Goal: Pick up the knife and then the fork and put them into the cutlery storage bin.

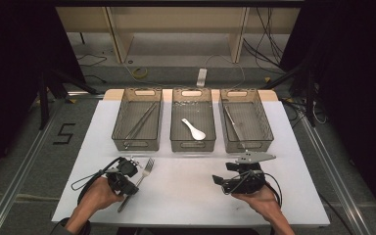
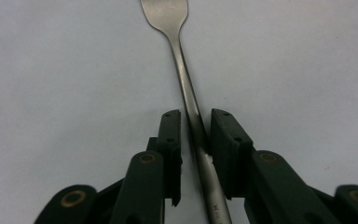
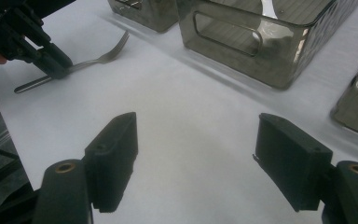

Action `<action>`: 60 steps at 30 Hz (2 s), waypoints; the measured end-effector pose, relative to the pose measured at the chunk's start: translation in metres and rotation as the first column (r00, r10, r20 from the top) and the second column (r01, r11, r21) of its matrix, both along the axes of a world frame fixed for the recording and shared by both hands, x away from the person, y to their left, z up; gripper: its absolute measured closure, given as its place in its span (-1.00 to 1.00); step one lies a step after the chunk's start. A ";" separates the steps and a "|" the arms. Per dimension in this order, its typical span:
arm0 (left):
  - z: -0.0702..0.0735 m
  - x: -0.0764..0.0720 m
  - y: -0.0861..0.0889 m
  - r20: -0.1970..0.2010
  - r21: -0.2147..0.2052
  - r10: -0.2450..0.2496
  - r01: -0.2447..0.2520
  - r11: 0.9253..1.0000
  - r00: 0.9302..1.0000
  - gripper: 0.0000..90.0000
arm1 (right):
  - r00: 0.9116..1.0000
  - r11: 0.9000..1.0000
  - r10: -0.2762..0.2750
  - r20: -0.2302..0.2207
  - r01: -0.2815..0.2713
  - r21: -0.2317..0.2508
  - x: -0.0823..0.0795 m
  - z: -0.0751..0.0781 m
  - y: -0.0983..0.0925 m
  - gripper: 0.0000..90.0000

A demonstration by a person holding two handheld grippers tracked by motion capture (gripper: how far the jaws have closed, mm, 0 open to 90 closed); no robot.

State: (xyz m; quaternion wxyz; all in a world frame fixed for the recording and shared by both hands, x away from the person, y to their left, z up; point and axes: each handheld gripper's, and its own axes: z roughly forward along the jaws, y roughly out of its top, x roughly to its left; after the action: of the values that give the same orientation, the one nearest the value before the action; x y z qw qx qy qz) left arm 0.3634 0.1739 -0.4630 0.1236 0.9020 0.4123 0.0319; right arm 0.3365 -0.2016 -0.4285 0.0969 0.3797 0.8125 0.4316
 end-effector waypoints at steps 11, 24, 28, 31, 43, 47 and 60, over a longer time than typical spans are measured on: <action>0.000 0.003 0.004 0.000 -0.018 -0.019 0.019 1.000 1.000 0.83 | 1.000 0.999 0.009 -0.016 -0.009 0.037 0.001 0.000 -0.002 -0.31; 0.004 0.006 0.007 -0.008 -0.090 -0.035 0.034 0.995 0.999 0.84 | 0.999 0.998 0.028 -0.019 -0.027 0.048 0.000 0.000 0.001 -0.30; 0.005 0.007 0.005 -0.021 -0.096 -0.056 0.053 0.994 0.998 0.85 | 0.999 0.998 0.027 -0.024 -0.026 0.051 0.000 0.000 0.001 -0.30; 0.010 0.007 0.005 -0.017 -0.125 -0.054 0.052 0.991 0.998 0.85 | 0.999 0.998 0.029 -0.025 -0.028 0.051 -0.001 0.001 0.001 -0.30; 0.028 0.006 -0.020 -0.015 -0.167 -0.151 0.146 0.975 0.988 0.85 | 0.993 0.991 0.117 0.034 -0.119 0.058 -0.010 0.009 0.024 -0.29; 0.034 0.007 -0.038 -0.007 -0.155 -0.200 0.197 0.968 0.980 0.85 | 0.978 0.984 0.180 0.109 -0.178 -0.029 -0.019 0.012 0.043 -0.29; 0.044 0.004 -0.080 -0.036 -0.170 -0.326 0.316 0.933 0.945 0.84 | 0.916 0.924 0.353 0.188 -0.310 -0.224 -0.039 0.003 0.085 -0.26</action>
State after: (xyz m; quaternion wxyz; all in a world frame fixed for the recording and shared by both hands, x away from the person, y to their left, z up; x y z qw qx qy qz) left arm 0.3678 0.0935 -0.4190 0.1867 0.9448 0.2643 -0.0509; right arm 0.2971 -0.1170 -0.4253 0.1490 0.1736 0.8863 0.4026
